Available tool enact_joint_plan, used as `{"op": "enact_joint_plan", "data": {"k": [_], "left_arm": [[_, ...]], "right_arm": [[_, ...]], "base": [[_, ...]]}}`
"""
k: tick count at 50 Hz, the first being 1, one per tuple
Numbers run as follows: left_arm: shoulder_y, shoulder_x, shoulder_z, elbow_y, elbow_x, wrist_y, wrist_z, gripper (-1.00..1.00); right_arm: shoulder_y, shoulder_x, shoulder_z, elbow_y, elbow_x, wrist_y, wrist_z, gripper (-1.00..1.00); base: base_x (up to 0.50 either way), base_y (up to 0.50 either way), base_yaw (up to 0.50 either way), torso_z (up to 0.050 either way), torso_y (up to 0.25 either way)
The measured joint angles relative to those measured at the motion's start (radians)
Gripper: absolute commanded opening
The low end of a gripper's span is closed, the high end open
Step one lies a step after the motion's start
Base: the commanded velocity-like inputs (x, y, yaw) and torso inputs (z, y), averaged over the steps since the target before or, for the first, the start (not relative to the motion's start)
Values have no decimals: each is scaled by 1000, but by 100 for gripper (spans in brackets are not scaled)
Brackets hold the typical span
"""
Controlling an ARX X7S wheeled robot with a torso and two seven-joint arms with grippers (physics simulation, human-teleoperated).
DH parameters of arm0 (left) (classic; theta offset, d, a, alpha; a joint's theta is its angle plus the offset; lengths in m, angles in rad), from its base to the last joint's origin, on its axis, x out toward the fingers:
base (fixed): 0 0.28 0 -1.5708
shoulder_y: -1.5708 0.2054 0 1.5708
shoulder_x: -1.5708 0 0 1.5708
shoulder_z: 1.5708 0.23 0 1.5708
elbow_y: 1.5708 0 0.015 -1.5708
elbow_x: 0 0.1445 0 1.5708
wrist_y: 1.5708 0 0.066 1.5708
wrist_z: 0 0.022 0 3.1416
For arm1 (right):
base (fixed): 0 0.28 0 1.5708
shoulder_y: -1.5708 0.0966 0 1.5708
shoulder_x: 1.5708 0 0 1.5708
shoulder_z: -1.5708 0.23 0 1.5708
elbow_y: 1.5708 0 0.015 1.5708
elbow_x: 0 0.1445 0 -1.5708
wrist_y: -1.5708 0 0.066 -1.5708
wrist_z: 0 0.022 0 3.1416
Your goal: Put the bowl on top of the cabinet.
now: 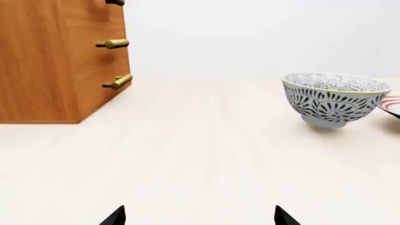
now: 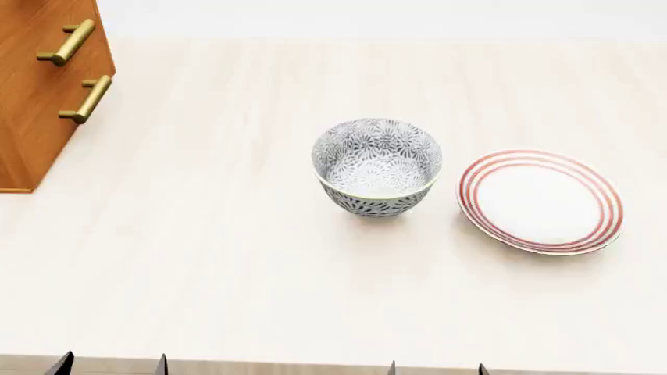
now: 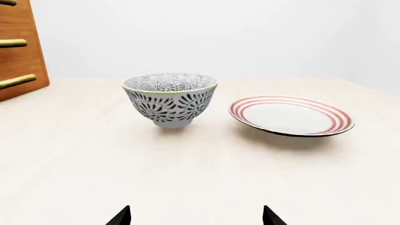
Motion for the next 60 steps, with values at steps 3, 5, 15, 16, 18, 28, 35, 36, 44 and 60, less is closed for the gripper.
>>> {"op": "enact_joint_plan", "data": {"k": [3,5,15,16,18,28,35,36,44,60], "left_arm": [[-8,-3,8,-13,-5,13,7,100],[-5,-6,11,-8,-8,9,1,100],[0,-29,34,11,-26,-7,-31,100],[1,-31,36,12,-28,-8,-33,100],[1,-35,41,14,-32,-10,-39,100],[1,-54,64,20,-43,-21,-66,100],[-1,-64,78,18,-50,-26,-81,100],[-2,-65,80,17,-51,-26,-82,100],[-4,-75,94,14,-62,-28,-93,100],[-7,-91,118,11,-79,-32,-115,100]], "right_arm": [[6,5,5,12,10,8,5,100],[4,8,-1,7,13,6,8,100],[-2,30,-33,-2,33,-1,32,100],[-2,32,-36,-2,34,-2,34,100],[-2,36,-42,-3,38,-3,38,100],[-1,53,-63,-5,59,1,60,100],[1,62,-69,-6,73,6,78,100],[1,63,-71,-6,73,6,82,100],[3,72,-81,-7,66,4,115,100],[1,87,-102,-9,54,-13,167,100]], "base": [[0,0,0,0,0],[0,0,0,0,0],[0,0,0,0,0],[0,0,0,0,0],[0,0,0,0,0],[0,0,0,0,0],[0,0,0,0,0],[0,0,0,0,0],[0,51,0,0,0],[0,367,0,0,0]]}}
